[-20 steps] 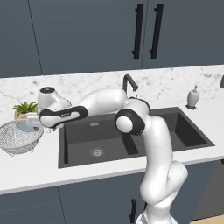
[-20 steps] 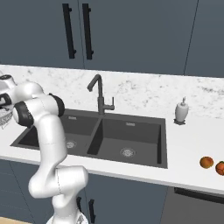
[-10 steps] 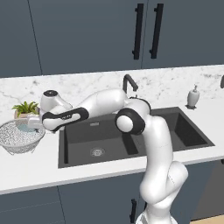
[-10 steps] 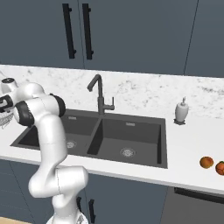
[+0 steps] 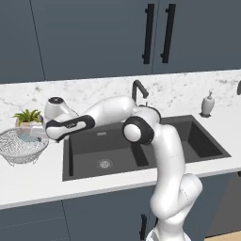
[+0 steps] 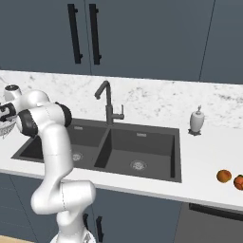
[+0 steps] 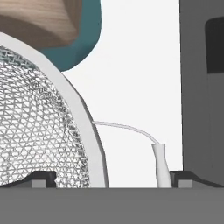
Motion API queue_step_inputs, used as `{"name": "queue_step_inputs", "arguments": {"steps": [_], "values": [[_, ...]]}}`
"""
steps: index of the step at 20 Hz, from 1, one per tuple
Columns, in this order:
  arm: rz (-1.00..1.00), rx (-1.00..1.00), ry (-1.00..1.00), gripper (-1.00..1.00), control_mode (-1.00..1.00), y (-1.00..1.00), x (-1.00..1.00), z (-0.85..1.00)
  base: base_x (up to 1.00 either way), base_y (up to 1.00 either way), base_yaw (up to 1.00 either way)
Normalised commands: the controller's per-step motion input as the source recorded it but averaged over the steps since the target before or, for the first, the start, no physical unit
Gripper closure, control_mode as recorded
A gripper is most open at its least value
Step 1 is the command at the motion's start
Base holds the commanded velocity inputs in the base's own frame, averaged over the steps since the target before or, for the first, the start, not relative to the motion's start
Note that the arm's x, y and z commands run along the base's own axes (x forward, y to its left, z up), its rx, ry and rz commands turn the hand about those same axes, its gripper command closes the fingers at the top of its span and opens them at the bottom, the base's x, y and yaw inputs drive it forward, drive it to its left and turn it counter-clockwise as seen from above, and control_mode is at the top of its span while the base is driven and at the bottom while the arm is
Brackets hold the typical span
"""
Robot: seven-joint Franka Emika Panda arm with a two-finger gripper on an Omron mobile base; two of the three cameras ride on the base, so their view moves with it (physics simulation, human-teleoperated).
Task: Put the colander in the sink, put the peach, orange in the colander, and turn on the sink faucet and pour water over the colander.
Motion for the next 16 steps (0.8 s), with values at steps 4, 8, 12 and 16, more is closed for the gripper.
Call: {"name": "queue_step_inputs", "arguments": {"steps": [4,8,12,16], "values": [[0.02,0.00,0.00,-1.00,-1.00,0.22,0.03,0.00,0.00,0.00,0.00],[0.01,0.00,0.00,-1.00,-1.00,0.09,0.00,0.00,0.00,0.00,0.00],[0.00,0.00,0.00,-1.00,-1.00,0.00,0.00,0.00,0.00,0.00,0.00],[0.00,0.00,0.00,-1.00,-1.00,0.00,0.00,0.00,0.00,0.00,0.00]]}}
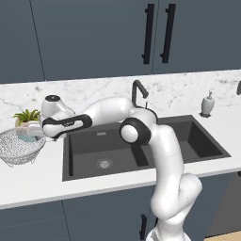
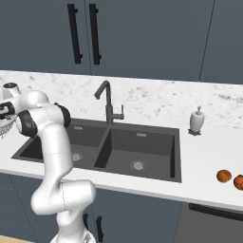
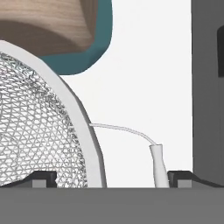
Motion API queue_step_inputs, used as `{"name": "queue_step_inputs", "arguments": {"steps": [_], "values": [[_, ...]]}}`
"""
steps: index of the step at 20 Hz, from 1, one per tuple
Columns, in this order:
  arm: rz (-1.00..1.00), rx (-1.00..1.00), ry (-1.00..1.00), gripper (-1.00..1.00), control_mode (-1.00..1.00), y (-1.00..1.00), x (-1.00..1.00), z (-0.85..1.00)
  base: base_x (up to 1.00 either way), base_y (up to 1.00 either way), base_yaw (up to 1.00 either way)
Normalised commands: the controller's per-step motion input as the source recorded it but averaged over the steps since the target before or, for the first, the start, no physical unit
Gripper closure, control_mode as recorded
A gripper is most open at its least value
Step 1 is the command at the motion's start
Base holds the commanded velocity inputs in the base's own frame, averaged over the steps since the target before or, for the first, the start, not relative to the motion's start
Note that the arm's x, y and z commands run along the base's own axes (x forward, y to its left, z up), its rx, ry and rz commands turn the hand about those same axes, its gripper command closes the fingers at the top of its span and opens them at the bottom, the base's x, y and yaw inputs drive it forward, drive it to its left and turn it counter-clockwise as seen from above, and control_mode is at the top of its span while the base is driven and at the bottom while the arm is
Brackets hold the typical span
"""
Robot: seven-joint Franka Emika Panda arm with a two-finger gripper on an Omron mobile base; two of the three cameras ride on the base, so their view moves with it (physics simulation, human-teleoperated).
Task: Put the colander in the sink, put the peach, orange in the colander, and turn on the sink faucet and pour water over the colander.
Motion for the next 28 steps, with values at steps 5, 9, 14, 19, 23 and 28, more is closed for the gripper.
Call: {"name": "queue_step_inputs", "arguments": {"steps": [5,9,14,19,23,28], "values": [[0.00,0.00,0.00,1.00,-1.00,0.00,0.00,0.00,0.00,0.00,0.00],[0.00,0.00,0.00,1.00,-1.00,0.00,0.00,0.00,0.00,0.00,0.00],[0.00,0.00,0.00,1.00,-1.00,0.00,0.00,0.00,0.00,0.00,0.00],[0.00,0.00,0.00,1.00,-1.00,-0.06,-0.02,0.00,0.00,0.00,0.00],[0.00,0.00,0.00,1.00,-1.00,-0.29,-0.25,0.20,0.00,0.00,0.00],[-0.01,0.00,-0.05,1.00,-1.00,-0.36,-0.48,0.16,0.00,0.00,0.00]]}}
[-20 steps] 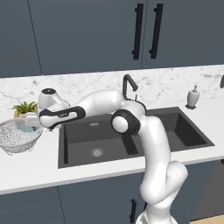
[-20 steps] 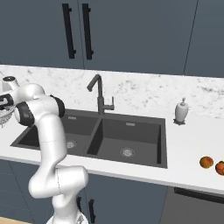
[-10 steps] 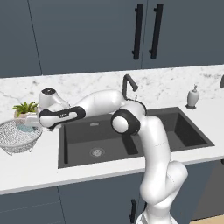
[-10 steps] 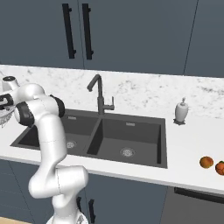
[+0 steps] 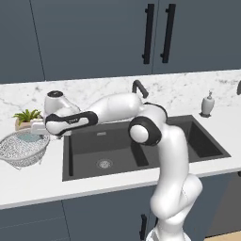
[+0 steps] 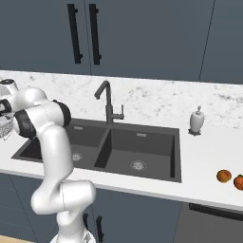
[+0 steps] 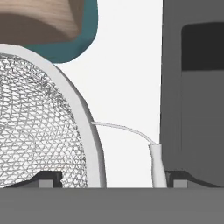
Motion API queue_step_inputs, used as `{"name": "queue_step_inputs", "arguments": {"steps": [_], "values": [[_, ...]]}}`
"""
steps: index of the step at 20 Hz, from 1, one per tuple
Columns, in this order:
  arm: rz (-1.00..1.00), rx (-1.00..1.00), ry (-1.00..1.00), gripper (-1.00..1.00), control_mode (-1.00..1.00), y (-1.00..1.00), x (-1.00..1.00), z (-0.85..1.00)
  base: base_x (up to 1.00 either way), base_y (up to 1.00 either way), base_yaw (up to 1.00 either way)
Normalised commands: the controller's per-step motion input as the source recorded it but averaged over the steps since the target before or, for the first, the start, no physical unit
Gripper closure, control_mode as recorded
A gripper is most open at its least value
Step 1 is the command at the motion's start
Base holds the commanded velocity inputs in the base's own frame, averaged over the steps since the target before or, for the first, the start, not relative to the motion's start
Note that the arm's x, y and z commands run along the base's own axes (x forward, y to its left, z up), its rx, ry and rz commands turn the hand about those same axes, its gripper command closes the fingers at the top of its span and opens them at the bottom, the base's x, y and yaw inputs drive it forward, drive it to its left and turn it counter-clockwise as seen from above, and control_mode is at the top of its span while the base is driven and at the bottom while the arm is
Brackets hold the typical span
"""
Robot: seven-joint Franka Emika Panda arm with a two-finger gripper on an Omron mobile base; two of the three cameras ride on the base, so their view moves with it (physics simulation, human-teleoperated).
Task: Put the colander in the sink, put the peach, orange in the colander, and turn on the sink faucet and pour water over the colander.
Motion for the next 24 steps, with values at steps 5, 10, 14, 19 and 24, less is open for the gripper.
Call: {"name": "queue_step_inputs", "arguments": {"steps": [5,10,14,19,24], "values": [[-0.06,0.02,-0.19,1.00,-1.00,-0.25,-0.52,0.00,0.00,0.00,0.00],[-0.09,0.11,-0.21,1.00,-1.00,-0.38,-0.40,0.00,0.00,0.00,0.00],[-0.11,0.14,-0.04,1.00,-1.00,-0.77,-0.28,0.00,0.00,0.00,0.00],[-0.20,0.12,0.01,1.00,-1.00,-1.00,-0.06,0.00,0.00,0.00,0.00],[-0.23,0.10,0.09,1.00,-1.00,-1.00,0.00,0.00,0.00,0.00,0.00]]}}
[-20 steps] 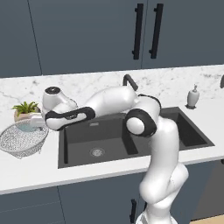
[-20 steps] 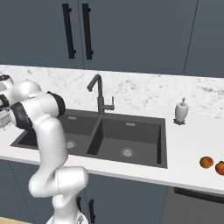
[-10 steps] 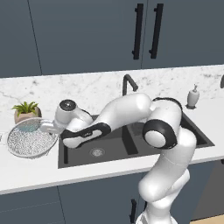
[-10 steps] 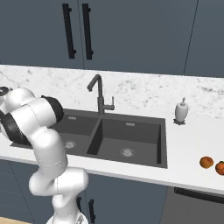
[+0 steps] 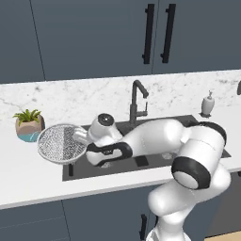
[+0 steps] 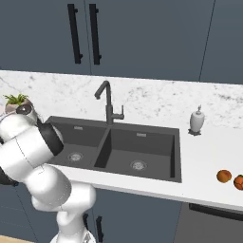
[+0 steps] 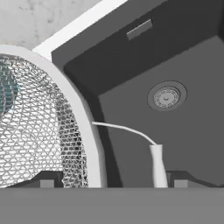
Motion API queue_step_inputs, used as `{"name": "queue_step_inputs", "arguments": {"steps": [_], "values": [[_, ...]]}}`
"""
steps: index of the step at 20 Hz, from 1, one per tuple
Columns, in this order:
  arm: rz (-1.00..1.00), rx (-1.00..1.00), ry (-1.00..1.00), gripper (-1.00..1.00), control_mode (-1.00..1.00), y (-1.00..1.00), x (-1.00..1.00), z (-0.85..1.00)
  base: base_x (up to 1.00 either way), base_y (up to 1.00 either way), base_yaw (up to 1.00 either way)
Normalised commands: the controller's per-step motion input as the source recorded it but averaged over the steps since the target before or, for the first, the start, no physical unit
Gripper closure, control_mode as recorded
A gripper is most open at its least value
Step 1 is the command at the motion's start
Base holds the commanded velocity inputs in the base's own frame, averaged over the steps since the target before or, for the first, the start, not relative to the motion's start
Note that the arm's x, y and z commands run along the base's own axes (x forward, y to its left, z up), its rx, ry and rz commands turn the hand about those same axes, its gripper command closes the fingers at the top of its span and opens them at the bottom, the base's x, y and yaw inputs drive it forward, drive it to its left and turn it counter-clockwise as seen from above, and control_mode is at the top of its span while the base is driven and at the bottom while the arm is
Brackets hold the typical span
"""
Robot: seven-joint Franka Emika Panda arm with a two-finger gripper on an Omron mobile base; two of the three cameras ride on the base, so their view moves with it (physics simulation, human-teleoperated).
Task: Put the colander in the sink, put the peach, orange in the colander, and turn on the sink faucet and pour water over the colander.
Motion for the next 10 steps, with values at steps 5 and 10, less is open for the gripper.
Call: {"name": "queue_step_inputs", "arguments": {"steps": [5,10], "values": [[-0.29,0.07,0.19,1.00,-1.00,-0.99,0.00,0.00,0.00,0.00,0.00],[-0.40,0.06,0.24,1.00,-1.00,-0.81,0.00,0.00,0.00,0.00,0.00]]}}
